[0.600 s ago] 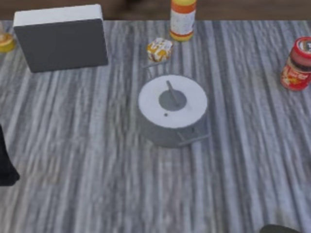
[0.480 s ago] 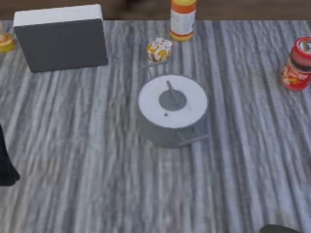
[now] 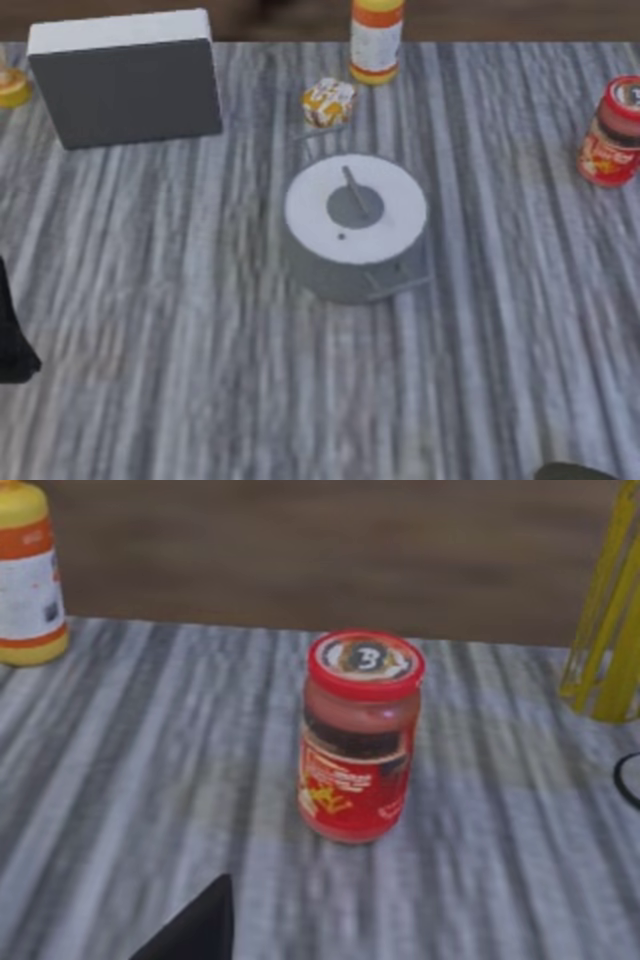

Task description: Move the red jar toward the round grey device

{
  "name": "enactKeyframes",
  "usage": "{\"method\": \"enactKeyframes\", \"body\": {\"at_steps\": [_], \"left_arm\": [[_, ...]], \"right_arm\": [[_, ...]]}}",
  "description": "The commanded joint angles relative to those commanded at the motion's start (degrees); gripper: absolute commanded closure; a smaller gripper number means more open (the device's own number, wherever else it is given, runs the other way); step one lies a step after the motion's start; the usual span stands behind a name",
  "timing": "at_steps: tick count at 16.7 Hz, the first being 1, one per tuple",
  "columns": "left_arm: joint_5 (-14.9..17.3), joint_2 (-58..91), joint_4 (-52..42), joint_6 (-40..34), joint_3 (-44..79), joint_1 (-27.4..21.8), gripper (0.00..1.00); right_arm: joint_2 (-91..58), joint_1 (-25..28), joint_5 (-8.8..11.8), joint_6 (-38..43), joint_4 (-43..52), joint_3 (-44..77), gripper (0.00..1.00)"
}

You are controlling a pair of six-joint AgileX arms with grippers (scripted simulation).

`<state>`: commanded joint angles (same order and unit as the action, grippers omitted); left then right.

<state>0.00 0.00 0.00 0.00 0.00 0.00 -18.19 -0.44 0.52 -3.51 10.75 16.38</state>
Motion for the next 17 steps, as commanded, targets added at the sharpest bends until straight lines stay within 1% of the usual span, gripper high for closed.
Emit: {"method": "enactKeyframes", "body": {"at_steps": [3,6,17], "left_arm": [[0.0,0.0,0.0,0.0,0.0,0.0,0.0],[0.0,0.0,0.0,0.0,0.0,0.0,0.0],[0.0,0.0,0.0,0.0,0.0,0.0,0.0]], "right_arm": [[-14.0,-0.4,0.4,-2.9,8.3,13.1,0.0],[-30.1,-0.7,1.0,-6.5,17.6,28.8,0.0],[-93.2,-1.7,3.8,-21.0,52.8,93.6,0.0]]}}
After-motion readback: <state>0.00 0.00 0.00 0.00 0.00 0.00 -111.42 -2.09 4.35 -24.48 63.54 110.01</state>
